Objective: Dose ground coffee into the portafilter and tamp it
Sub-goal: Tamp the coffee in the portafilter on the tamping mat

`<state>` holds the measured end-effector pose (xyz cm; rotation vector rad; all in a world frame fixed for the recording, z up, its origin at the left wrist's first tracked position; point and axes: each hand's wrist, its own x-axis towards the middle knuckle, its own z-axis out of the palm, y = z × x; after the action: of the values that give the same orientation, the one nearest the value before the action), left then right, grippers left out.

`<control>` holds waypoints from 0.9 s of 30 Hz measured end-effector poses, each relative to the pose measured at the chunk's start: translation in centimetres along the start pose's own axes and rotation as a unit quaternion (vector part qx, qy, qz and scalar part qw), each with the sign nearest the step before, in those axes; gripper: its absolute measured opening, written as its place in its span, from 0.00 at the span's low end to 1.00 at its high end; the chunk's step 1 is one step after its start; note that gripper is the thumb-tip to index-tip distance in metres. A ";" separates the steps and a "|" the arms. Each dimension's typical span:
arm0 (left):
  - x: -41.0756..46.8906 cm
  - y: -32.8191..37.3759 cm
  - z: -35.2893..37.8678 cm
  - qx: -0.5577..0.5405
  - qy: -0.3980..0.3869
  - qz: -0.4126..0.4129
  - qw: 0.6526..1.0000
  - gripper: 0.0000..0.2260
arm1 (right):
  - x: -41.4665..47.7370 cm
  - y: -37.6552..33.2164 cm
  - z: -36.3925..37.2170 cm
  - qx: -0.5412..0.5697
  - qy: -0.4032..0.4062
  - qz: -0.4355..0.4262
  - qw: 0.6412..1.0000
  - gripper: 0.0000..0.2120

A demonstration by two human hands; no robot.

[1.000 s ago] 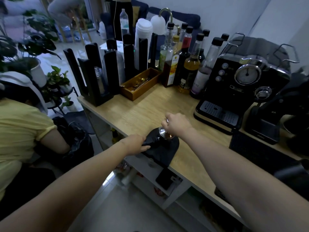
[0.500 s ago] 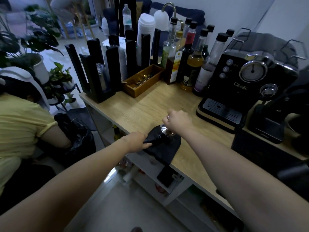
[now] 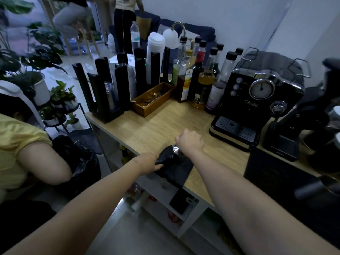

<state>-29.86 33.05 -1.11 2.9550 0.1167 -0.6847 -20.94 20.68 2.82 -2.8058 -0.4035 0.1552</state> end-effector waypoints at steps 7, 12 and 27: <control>0.0 0.0 0.1 -0.017 0.013 0.000 1.000 0.21 | -0.4 0.1 -0.4 -0.019 0.002 -0.005 1.000 0.15; 0.2 0.1 0.1 -0.013 0.011 -0.001 1.000 0.21 | -0.2 0.1 -0.2 -0.031 0.013 -0.006 0.999 0.15; 0.4 -0.2 0.4 -0.052 0.008 -0.017 0.998 0.21 | 0.3 -0.1 -0.2 -0.030 -0.002 0.004 1.000 0.15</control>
<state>-29.66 33.27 -1.67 2.8664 0.1986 -0.6379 -20.66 20.82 3.07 -2.8657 -0.4054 0.1522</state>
